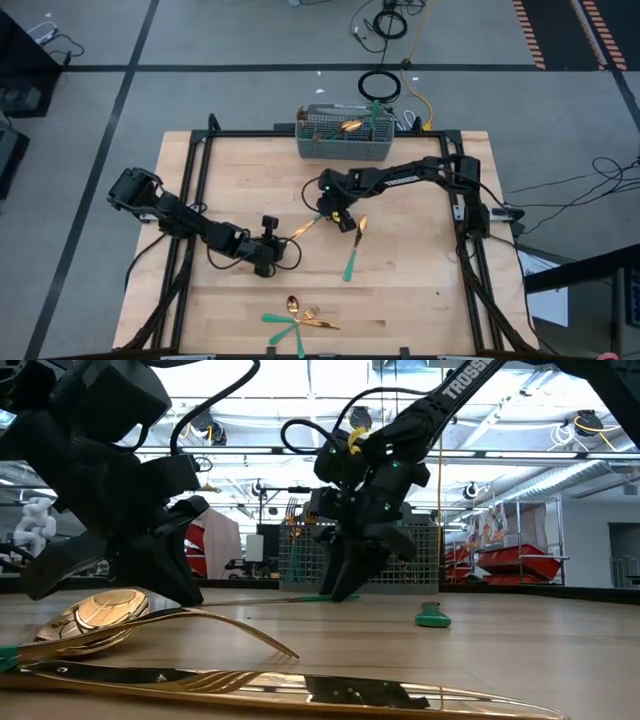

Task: Sort silverware
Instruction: Put the green table knife into the gray silverware basket with the other table knife

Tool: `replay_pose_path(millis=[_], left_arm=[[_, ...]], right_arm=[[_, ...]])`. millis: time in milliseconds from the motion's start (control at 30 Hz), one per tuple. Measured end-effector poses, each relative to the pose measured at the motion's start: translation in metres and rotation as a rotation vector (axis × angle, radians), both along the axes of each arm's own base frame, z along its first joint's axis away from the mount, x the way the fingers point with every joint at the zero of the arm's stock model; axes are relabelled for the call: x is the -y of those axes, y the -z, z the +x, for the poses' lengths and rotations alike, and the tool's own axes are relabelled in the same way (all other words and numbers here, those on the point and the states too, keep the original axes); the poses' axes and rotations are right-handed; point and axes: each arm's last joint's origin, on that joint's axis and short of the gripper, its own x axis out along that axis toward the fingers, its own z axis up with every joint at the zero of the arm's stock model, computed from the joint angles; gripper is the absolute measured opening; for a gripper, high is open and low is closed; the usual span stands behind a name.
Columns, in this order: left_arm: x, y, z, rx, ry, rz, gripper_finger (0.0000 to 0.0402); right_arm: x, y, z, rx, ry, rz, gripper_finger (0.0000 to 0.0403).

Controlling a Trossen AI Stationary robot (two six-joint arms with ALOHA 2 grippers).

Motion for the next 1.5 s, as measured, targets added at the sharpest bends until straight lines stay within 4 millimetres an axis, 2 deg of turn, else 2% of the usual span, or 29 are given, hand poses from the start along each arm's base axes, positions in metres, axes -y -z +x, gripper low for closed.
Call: replay_pose_path(millis=[200,367,433,600,700,900,1133,1333,1500], left_arm=[[0.0,0.0,0.0,-0.004,0.017,0.014,0.0],[0.0,0.0,0.0,-0.008,0.047,0.051,0.0006],[0.0,-0.001,0.001,-0.001,0.036,0.068,0.0017],[0.004,-0.016,0.008,0.066,0.002,0.11,0.0036],[0.007,-0.038,0.018,0.178,-0.049,0.123,0.0039],[0.011,-0.081,0.022,0.364,-0.171,0.193,0.004],[0.008,-0.12,0.005,0.536,-0.318,0.25,0.0041],[0.006,-0.151,-0.015,0.663,-0.386,0.216,0.0041],[0.005,-0.17,-0.03,0.737,-0.4,0.163,0.0041]], right_arm=[[-0.001,0.012,-0.003,-0.069,-0.005,0.005,0.0116],[-0.007,0.012,-0.003,-0.096,0.034,-0.017,0.0033],[-0.01,0.012,-0.003,-0.103,0.038,-0.032,0.0012],[-0.018,0.012,0.0,-0.106,0.095,-0.043,0.0005],[-0.024,0.012,0.001,-0.104,0.136,-0.036,0.0003],[-0.031,0.005,0.004,-0.061,0.242,0.001,0.0001],[-0.031,-0.018,0.006,0.038,0.393,0.049,0.0001],[-0.033,-0.033,0.004,0.076,0.523,0.059,0.0004],[-0.035,-0.042,0.004,0.105,0.538,0.085,0.0003]])
